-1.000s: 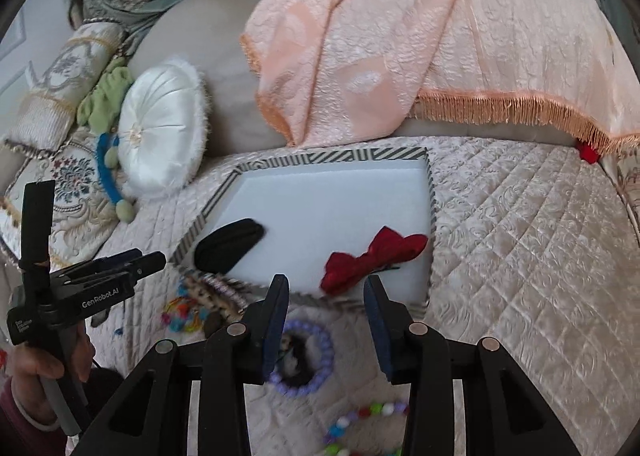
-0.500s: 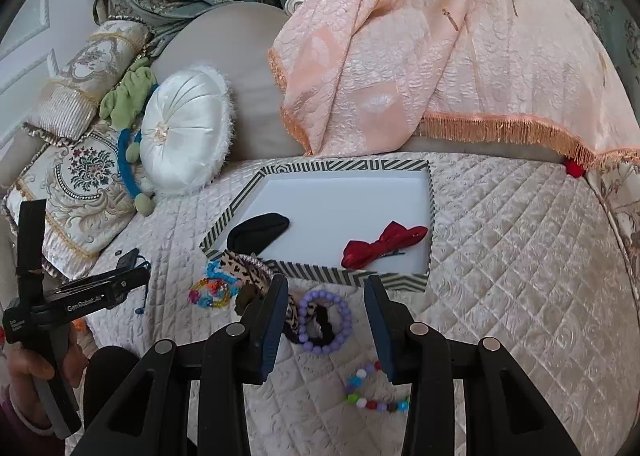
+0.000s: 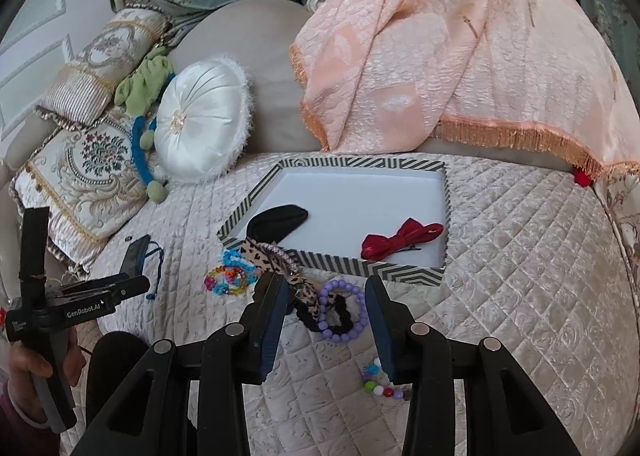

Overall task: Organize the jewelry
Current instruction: 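Grasp the leopard-print bow with the right gripper while the left grasps the multicolour beaded bracelet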

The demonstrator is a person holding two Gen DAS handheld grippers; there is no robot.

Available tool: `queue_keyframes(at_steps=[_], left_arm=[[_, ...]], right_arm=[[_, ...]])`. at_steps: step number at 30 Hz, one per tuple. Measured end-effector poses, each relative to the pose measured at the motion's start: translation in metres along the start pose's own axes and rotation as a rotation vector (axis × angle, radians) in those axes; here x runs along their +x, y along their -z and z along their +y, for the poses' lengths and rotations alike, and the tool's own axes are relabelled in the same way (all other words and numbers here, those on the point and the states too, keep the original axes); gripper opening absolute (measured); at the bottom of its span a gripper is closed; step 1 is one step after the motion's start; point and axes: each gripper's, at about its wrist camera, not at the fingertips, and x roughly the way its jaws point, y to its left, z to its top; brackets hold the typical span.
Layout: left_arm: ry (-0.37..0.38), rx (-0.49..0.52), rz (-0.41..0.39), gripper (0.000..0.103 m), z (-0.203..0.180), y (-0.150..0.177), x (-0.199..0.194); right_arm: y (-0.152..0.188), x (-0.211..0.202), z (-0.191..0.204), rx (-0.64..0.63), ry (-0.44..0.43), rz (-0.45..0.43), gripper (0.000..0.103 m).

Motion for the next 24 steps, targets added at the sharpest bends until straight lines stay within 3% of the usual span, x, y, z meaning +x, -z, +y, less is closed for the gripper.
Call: queue_keyframes(at_steps=[15, 24], left_arm=[[0.046, -0.025, 0.125, 0.061, 0.014, -0.016, 0.067], [0.006, 0.026, 0.156, 0.061, 0.004, -0.031, 0.102]], right_arm=[[0.009, 0.084, 0.028, -0.159, -0.055, 0.136, 0.038], [0.000, 0.124, 0.041, -0.275, -0.064, 0.169, 0.038]])
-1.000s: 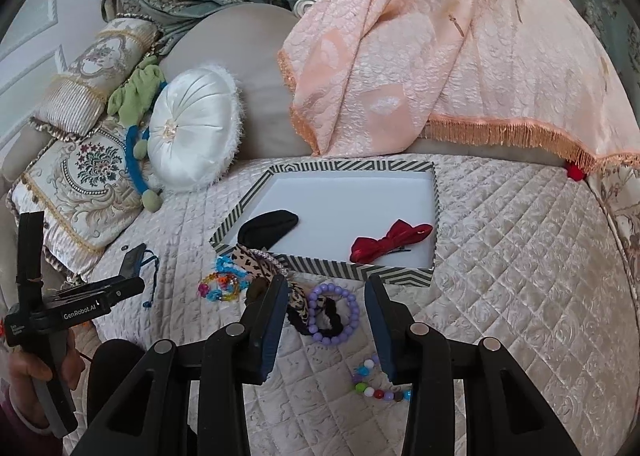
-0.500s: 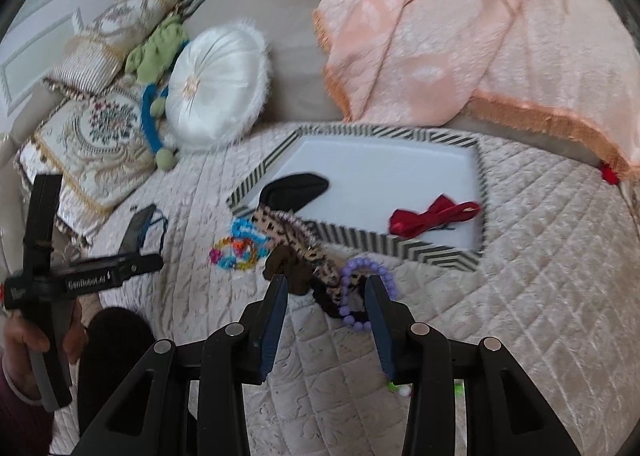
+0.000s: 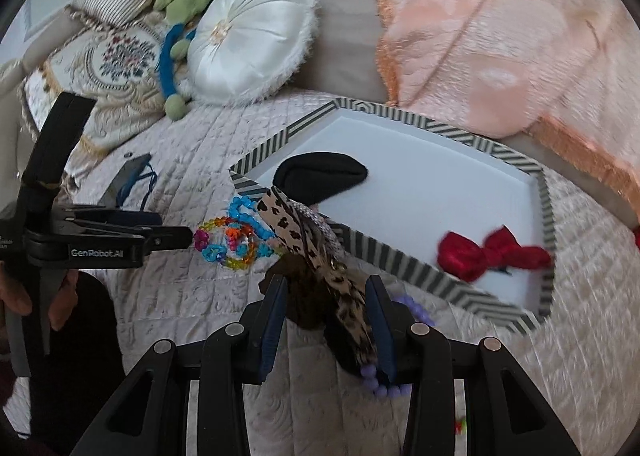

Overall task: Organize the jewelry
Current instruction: 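Grasp the leopard-print bow with the right gripper while the left grasps the multicolour beaded bracelet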

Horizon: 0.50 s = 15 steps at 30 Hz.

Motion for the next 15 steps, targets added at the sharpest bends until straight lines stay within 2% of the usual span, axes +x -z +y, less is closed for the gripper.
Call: queue_keyframes(at_steps=[7, 10, 11, 12, 14, 15], left_arm=[[-0.008, 0.013, 0.020, 0.061, 0.001, -0.008, 0.016], [-0.004, 0.012, 0.026, 0.061, 0.001, -0.010, 0.022], [0.000, 0.010, 0.025, 0.061, 0.001, -0.011, 0.023], [0.008, 0.003, 0.020, 0.059, 0.002, -0.011, 0.024], [0.021, -0.002, 0.017, 0.042, 0.002, -0.012, 0.026], [0.015, -0.003, 0.026, 0.027, 0.002, -0.012, 0.029]], right_arm=[[-0.002, 0.023, 0.002, -0.035, -0.027, 0.053, 0.038], [0.000, 0.025, 0.003, -0.033, -0.041, 0.048, 0.038], [0.001, 0.026, 0.004, -0.034, -0.044, 0.047, 0.036], [0.002, 0.027, 0.004, -0.037, -0.044, 0.052, 0.029], [0.004, 0.029, 0.005, -0.041, -0.034, 0.057, 0.024], [0.005, 0.030, 0.005, -0.039, -0.030, 0.062, 0.020]])
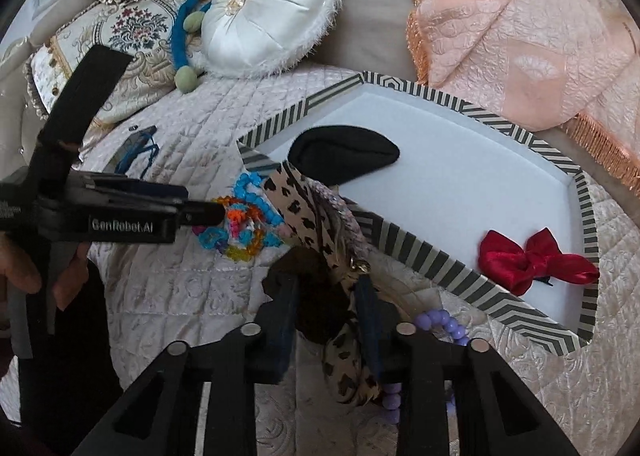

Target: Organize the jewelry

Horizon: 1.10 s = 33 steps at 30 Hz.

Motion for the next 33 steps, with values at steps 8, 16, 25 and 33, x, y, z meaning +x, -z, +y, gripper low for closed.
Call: queue_keyframes(at_steps=[8, 16, 25, 33], left_arm=[[0.077, 0.000, -0.019, 0.008, -0.004, -0.006, -0.017], [0.116, 0.044, -0.097, 0.008, -0.022, -0.007, -0.064], [0.142, 0.068, -0.159, 0.008, -0.031, -0.002, -0.104], [0.148, 0.070, -0.195, 0.008, -0.029, -0.002, -0.124]], right_arm=[[0.002, -0.024, -0.009, 0.083, -0.029, -0.067, 0.004], [0.003, -0.060, -0.010, 0.114, -0.046, -0.134, 0.002], [0.005, -0.031, 0.003, 0.023, -0.027, -0.043, 0.035], [-0.001, 0.008, 0.008, -0.067, 0.013, 0.031, 0.035]])
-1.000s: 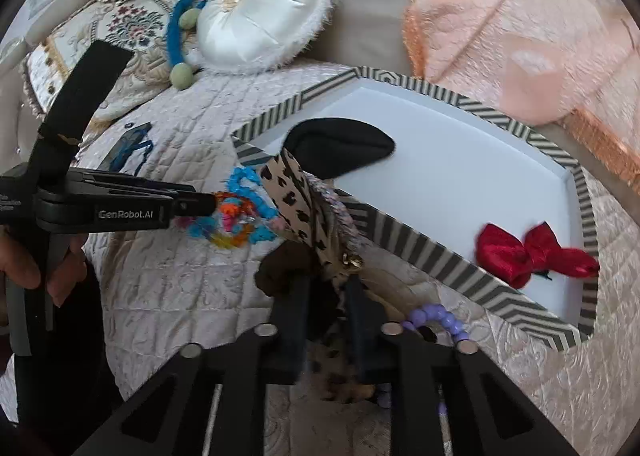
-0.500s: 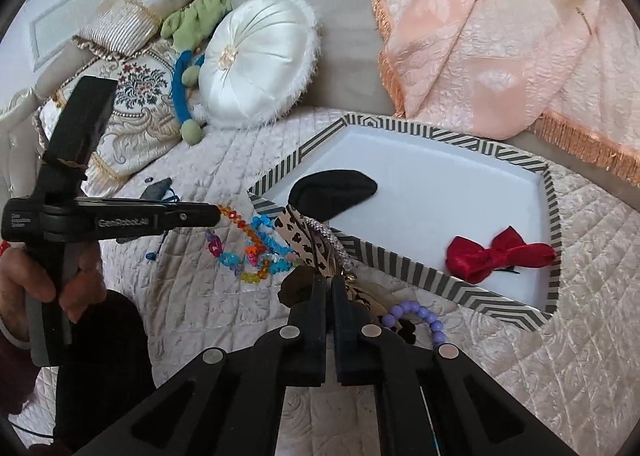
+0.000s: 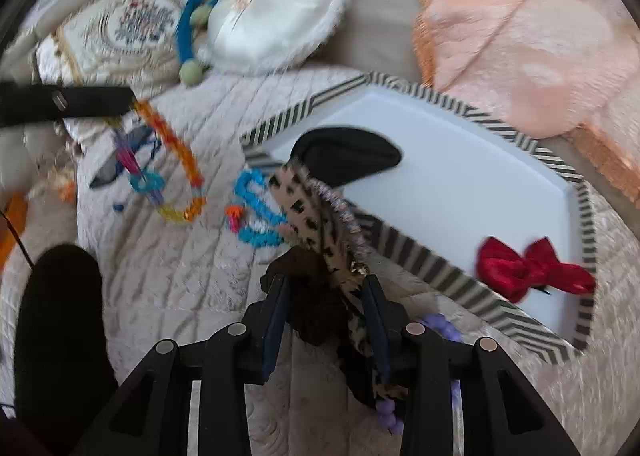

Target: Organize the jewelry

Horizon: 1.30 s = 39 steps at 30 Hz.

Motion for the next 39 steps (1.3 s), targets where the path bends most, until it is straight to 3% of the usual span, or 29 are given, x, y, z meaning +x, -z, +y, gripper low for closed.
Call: queue_keyframes(at_steps=[1, 3, 5, 12, 20, 25, 27, 31, 33, 36, 39], left_arm=[[-0.001, -0.002, -0.002, 0.008, 0.001, 0.000, -0.001], [-0.009, -0.002, -0.005, 0.008, 0.001, 0.002, -0.003], [-0.015, 0.001, -0.006, 0.008, 0.001, 0.003, -0.004], [-0.014, -0.006, -0.008, 0.008, -0.002, 0.007, -0.007], [-0.015, 0.003, -0.031, 0.008, -0.005, 0.007, -0.021], [-0.015, -0.002, -0.028, 0.008, -0.005, 0.010, -0.021], [-0.015, -0.004, -0.026, 0.008, -0.005, 0.011, -0.021], [-0.019, -0.002, -0.018, 0.008, -0.006, 0.013, -0.018], [-0.018, -0.007, -0.017, 0.008, -0.005, 0.012, -0.018], [-0.018, -0.006, -0.018, 0.008, -0.005, 0.012, -0.018], [-0.019, -0.011, -0.015, 0.008, -0.004, 0.011, -0.017]], right_arm=[[0.002, 0.002, 0.000, -0.005, 0.002, 0.000, 0.033], [0.005, -0.004, -0.004, 0.026, 0.004, -0.016, 0.013], [0.008, -0.017, -0.010, 0.075, -0.032, -0.052, 0.002], [0.017, -0.057, -0.013, 0.120, -0.058, -0.103, 0.002], [0.026, -0.099, -0.010, 0.178, -0.148, -0.174, 0.002], [0.051, -0.093, -0.005, 0.154, -0.142, -0.076, 0.002], [0.064, -0.083, -0.001, 0.124, -0.094, -0.015, 0.002], [0.071, -0.089, -0.004, 0.134, -0.093, -0.024, 0.004], [0.068, -0.094, -0.009, 0.153, -0.098, -0.043, 0.014], [0.060, -0.093, -0.018, 0.208, -0.143, -0.049, 0.022], [0.056, -0.080, -0.028, 0.298, -0.190, -0.029, 0.023]])
